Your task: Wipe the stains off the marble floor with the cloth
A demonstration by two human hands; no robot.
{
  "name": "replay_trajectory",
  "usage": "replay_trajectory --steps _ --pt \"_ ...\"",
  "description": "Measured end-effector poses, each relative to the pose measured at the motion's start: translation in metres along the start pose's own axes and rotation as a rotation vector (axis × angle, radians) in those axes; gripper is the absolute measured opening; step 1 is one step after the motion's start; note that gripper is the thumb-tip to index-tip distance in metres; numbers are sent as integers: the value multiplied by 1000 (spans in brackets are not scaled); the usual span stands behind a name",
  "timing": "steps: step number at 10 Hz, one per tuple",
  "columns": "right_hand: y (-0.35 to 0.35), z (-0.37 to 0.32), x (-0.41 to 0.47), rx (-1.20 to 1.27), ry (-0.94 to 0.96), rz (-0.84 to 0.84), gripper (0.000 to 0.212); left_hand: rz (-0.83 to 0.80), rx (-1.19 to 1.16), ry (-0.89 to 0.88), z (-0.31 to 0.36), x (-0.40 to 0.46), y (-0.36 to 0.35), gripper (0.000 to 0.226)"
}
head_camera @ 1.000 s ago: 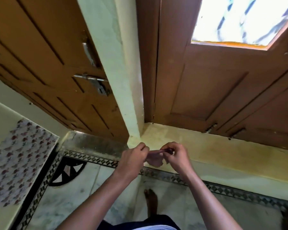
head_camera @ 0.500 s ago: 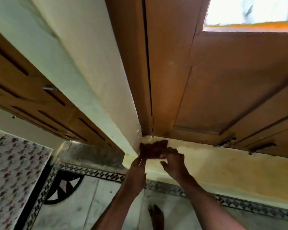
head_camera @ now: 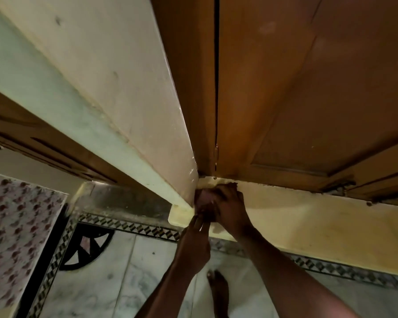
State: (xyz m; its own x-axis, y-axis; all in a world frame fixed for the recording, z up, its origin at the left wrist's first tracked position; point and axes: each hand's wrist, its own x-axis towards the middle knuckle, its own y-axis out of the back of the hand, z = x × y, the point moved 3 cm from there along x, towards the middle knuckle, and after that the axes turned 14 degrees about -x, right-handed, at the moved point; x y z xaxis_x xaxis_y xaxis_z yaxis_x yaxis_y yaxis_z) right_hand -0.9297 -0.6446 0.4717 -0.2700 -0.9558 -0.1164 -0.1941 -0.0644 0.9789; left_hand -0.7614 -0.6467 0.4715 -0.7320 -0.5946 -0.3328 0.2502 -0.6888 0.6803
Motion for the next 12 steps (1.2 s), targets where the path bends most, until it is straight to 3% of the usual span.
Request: replay_trajectory --steps 2,3,4,6,8,9,10,11,12 --pt "7 -11 39 -147 -20 -329 39 -34 68 -15 -8 -9 1 90" --pt "7 -8 46 -43 -38 -233 28 -51 174 -34 -11 -6 1 98" --pt "10 -4 50 80 -80 -126 31 -6 165 -17 -9 1 6 100" --pt "1 -6 40 -48 -73 34 54 34 172 13 -8 10 0 98" --pt "-28 -3 24 43 14 15 47 26 104 13 -11 6 -5 89" --pt "-15 -4 14 228 -41 55 47 26 -59 -15 -11 7 6 86" --pt "9 -16 -4 360 -113 164 42 158 -339 6 -8 -7 24 67" --pt "34 -47 -34 616 -170 257 30 391 -553 79 4 -42 51 41" --pt "61 -91 -61 817 -279 189 27 576 -737 150 4 -80 84 32"
